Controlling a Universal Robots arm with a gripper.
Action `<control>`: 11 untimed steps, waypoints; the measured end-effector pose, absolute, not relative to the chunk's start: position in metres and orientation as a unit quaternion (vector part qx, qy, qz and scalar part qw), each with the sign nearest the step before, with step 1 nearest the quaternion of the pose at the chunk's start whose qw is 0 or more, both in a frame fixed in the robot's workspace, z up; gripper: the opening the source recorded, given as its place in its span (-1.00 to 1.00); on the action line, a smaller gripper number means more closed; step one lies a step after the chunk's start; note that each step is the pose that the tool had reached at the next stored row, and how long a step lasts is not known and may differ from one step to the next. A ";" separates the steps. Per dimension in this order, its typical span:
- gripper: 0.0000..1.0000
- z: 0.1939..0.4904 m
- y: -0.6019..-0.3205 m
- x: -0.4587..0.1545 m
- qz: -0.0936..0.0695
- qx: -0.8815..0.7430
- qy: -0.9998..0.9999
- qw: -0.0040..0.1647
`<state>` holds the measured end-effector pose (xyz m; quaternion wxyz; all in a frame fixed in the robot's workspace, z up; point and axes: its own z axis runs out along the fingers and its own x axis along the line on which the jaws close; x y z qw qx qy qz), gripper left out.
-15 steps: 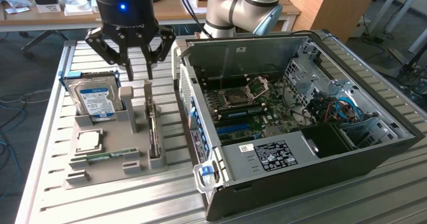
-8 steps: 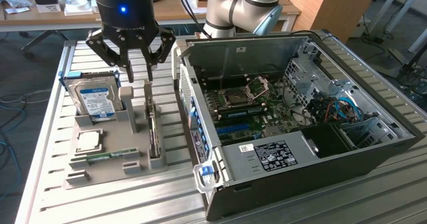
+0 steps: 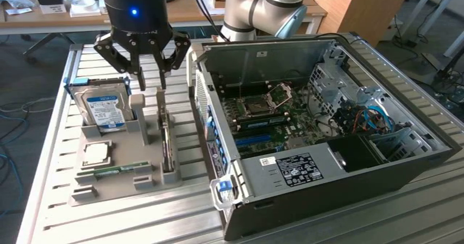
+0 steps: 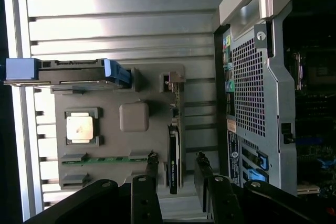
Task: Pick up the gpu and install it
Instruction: 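Pick up the gpu and move the gpu toward the slot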
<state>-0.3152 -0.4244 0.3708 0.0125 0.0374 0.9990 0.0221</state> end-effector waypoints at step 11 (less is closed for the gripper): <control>-0.17 0.363 -0.424 -0.315 0.022 0.037 0.999 0.012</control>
